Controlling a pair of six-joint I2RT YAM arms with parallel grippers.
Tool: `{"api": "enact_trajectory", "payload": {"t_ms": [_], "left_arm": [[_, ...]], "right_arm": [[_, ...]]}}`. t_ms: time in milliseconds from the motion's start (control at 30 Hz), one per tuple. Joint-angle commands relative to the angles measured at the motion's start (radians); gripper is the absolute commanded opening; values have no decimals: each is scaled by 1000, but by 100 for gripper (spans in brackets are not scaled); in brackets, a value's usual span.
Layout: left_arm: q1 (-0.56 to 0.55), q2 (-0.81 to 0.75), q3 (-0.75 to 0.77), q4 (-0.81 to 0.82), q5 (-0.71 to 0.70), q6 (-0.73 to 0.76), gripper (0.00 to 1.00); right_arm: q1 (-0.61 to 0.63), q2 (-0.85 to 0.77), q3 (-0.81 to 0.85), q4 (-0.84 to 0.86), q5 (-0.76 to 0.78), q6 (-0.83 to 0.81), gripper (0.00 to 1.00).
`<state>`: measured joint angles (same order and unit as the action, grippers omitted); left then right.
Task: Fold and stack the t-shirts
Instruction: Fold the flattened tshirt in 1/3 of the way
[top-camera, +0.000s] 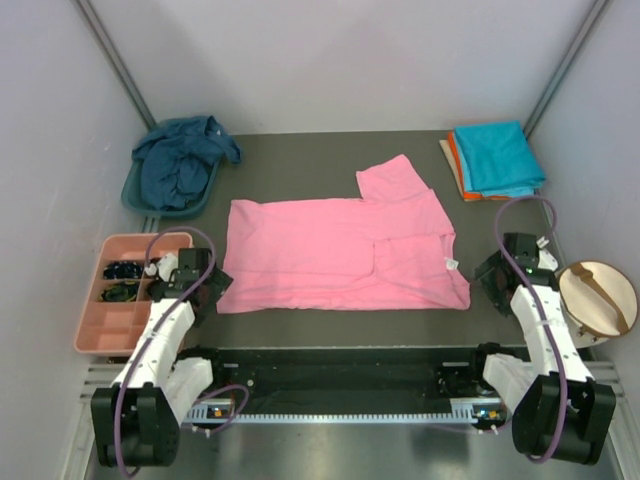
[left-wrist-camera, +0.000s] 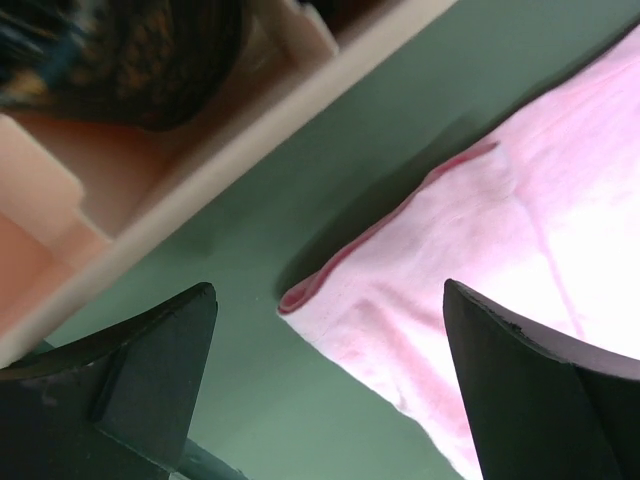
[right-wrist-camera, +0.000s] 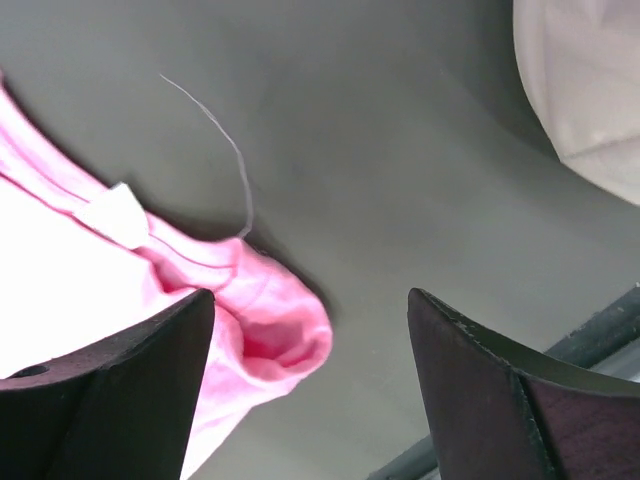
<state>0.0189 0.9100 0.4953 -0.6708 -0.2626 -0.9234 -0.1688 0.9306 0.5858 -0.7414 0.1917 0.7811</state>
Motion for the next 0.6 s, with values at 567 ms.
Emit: {"api": "enact_trajectory", "payload": {"t_ms": [567], "left_arm": [[4,380,304,571,17,262,99]], "right_arm": [[106,436,485,355,-312,-338,82]]}}
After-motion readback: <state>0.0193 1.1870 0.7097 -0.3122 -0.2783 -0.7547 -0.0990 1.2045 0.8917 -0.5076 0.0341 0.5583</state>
